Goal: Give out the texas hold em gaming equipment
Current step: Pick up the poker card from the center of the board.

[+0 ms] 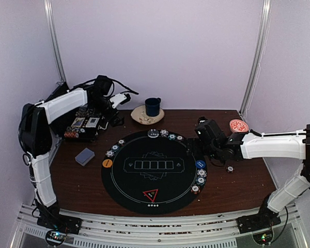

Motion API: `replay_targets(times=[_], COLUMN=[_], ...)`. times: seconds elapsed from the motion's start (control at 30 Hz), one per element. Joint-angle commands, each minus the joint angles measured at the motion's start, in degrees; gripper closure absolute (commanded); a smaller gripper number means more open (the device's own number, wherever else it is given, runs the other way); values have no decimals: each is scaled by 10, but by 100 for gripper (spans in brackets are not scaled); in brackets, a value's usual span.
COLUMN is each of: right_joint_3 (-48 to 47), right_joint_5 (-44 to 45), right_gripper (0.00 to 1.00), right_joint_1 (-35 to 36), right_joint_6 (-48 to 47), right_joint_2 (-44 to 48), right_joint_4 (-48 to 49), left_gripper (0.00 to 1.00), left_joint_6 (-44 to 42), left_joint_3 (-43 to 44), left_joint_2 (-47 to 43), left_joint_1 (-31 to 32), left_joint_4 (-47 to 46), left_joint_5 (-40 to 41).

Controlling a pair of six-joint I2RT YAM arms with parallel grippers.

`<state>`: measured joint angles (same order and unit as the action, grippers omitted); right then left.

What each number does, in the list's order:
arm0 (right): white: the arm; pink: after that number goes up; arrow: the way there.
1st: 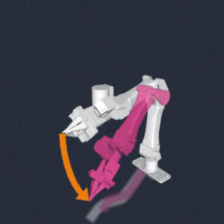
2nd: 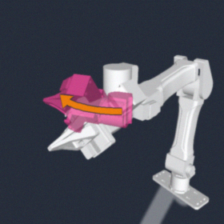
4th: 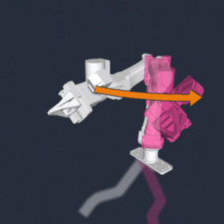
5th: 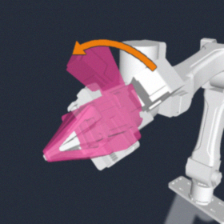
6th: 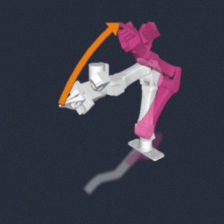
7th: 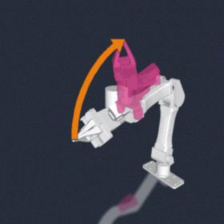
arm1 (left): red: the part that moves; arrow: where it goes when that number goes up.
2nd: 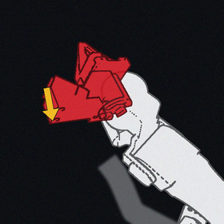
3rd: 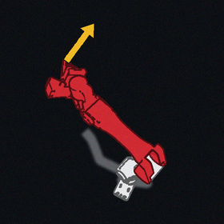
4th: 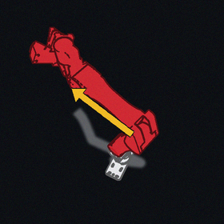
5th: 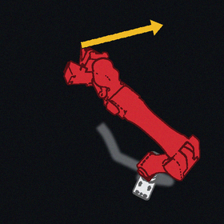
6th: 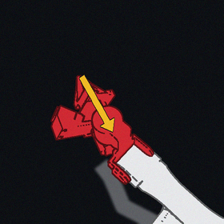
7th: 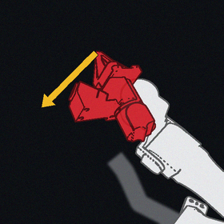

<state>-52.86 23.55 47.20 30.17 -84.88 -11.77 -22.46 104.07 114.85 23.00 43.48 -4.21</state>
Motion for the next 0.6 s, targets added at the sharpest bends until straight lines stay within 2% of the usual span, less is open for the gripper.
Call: replay_targets(times=[0.0,0.17,0.33,0.57], right_joint_3=[-6,0,2,9], right_joint_5=[13,-24,-28,-1], right_gripper=[0,0,0,0], right_joint_1=[-3,5,50,105], right_joint_6=[10,18,36,32], right_joint_2=[-8,-12,1,2], right_joint_4=[-2,12,9,32], left_gripper=[2,2,2,2], left_joint_6=[-10,-30,-62,-90], left_joint_3=[-70,-185,-267,-324], left_joint_2=[-76,-146,-212,-221], left_joint_1=[-46,-99,-163,-219], left_joint_4=[-7,-18,0,11], left_joint_5=[-22,-31,-64,-96])
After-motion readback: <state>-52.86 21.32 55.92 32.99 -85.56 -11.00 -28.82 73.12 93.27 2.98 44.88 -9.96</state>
